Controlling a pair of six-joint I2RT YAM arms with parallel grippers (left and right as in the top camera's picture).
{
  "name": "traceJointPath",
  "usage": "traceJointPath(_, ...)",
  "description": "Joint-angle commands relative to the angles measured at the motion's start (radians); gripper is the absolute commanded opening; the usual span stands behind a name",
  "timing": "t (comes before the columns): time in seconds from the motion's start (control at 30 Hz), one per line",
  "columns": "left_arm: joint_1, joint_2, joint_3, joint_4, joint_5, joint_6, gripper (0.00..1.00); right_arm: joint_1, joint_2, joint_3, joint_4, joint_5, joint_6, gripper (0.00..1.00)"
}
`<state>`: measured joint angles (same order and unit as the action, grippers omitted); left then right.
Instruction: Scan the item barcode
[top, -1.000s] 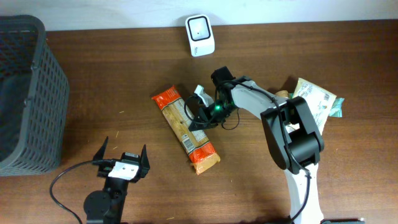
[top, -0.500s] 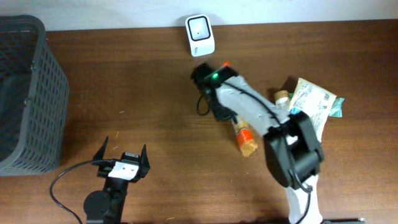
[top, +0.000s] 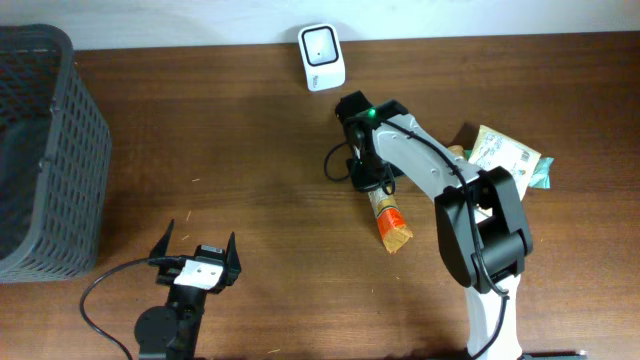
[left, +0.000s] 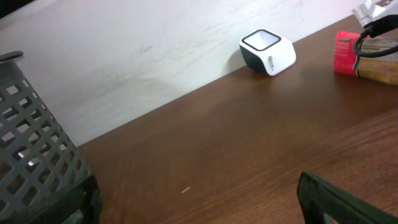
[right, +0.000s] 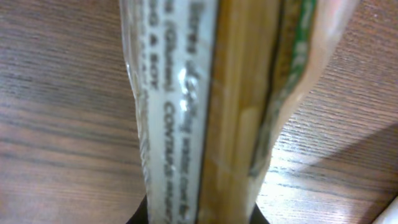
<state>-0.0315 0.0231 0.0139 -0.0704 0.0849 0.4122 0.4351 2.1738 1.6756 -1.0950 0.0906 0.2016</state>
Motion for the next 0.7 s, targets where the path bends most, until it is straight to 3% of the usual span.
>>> traceJointPath(0.0,0.002,-0.005,-0.005,-0.002,-0.003,0.012,0.99,-0.001,0.028,0.066,-0.051,-0.247,-0.098,0.04)
traceJointPath(0.1,0.002,-0.005,-0.005,-0.002,-0.003,0.012,0.99,-0.047,-0.037,0.211,-0.103,-0.616,-0.209,0.04)
traceJointPath(0.13,0.002,-0.005,-0.005,-0.002,-0.003,0.012,0.99,-0.099,-0.066,0.274,-0.11,-0.862,-0.255,0.04)
traceJointPath(0.23,0.002,-0.005,-0.005,-0.003,-0.003,0.012,0.99,-0.186,-0.076,0.296,-0.089,-1.219,-0.28,0.04)
traceJointPath(0.4,0.002,-0.005,-0.005,-0.002,-0.003,0.013,0.99,-0.26,-0.077,0.296,-0.002,-1.597,-0.275,0.04)
traceJointPath(0.57,0.002,-0.005,-0.005,-0.002,-0.003,0.012,0.99,-0.292,-0.079,0.296,-0.001,-1.589,-0.272,0.04)
traceJointPath(0.67,0.002,-0.005,-0.005,-0.002,-0.003,0.013,0.99,-0.229,-0.111,0.306,-0.023,-1.131,-0.219,0.04)
